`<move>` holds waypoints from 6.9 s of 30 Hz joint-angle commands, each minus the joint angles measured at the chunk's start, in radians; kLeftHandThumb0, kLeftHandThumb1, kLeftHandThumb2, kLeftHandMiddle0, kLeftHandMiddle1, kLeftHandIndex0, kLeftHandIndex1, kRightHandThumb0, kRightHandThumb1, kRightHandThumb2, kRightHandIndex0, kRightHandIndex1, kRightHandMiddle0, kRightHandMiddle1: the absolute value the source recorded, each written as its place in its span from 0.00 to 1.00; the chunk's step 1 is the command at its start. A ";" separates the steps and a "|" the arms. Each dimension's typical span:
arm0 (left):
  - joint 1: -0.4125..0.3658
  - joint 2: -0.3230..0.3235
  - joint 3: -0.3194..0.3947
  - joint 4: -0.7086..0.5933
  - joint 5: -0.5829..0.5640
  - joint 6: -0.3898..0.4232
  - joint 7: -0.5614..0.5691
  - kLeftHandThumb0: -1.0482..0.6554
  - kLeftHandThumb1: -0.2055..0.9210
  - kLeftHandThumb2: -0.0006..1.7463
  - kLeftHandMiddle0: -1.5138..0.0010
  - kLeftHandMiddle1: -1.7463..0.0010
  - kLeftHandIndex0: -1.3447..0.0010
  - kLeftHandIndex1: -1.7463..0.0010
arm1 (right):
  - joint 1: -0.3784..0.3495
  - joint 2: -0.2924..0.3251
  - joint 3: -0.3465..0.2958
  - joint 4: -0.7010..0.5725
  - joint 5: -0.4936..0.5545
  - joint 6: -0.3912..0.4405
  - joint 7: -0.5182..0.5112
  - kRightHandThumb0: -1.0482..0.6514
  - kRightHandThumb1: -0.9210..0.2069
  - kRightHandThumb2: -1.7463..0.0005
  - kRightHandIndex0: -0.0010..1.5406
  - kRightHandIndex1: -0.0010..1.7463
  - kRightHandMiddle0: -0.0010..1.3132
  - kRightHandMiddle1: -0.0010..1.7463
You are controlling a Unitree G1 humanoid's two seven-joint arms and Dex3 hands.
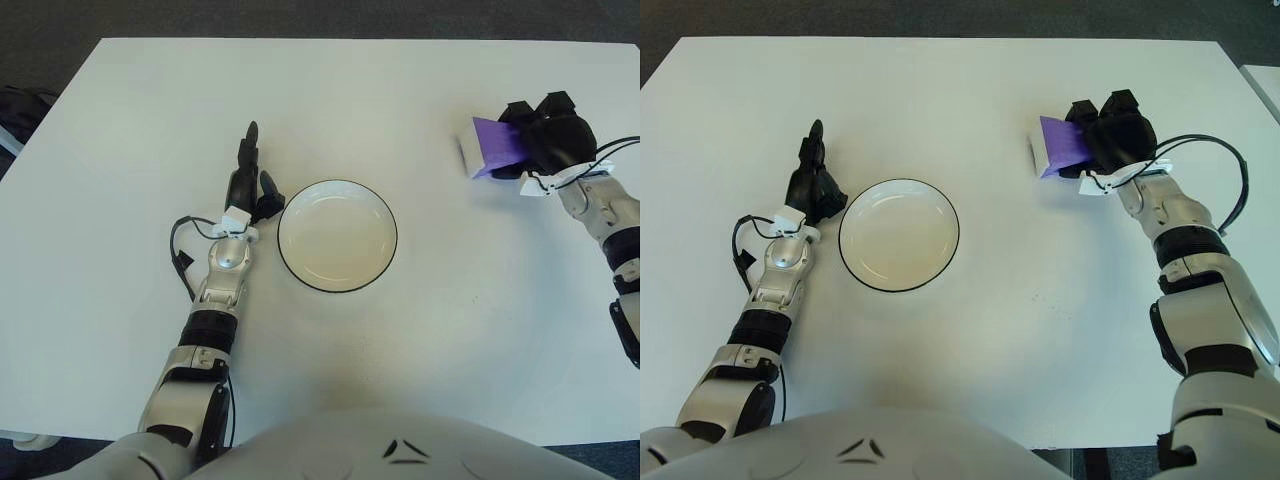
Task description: Put the tissue paper into the plate.
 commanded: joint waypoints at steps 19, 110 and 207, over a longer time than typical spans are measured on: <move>0.054 -0.008 -0.004 0.075 0.006 0.029 0.005 0.09 1.00 0.69 1.00 1.00 1.00 0.91 | 0.038 -0.006 0.000 -0.044 -0.034 -0.017 -0.335 0.37 0.26 0.47 0.86 1.00 0.83 1.00; -0.041 0.012 0.024 0.371 -0.034 -0.133 -0.009 0.06 1.00 0.68 1.00 1.00 1.00 0.99 | 0.448 0.434 -0.220 -1.298 0.337 -0.101 0.666 0.35 0.48 0.29 0.77 1.00 0.43 1.00; -0.019 0.044 -0.033 0.306 0.013 -0.160 0.026 0.09 1.00 0.70 1.00 1.00 0.99 0.98 | 0.233 0.297 -0.267 -1.086 0.618 0.016 1.029 0.00 0.00 0.53 0.00 0.00 0.00 0.00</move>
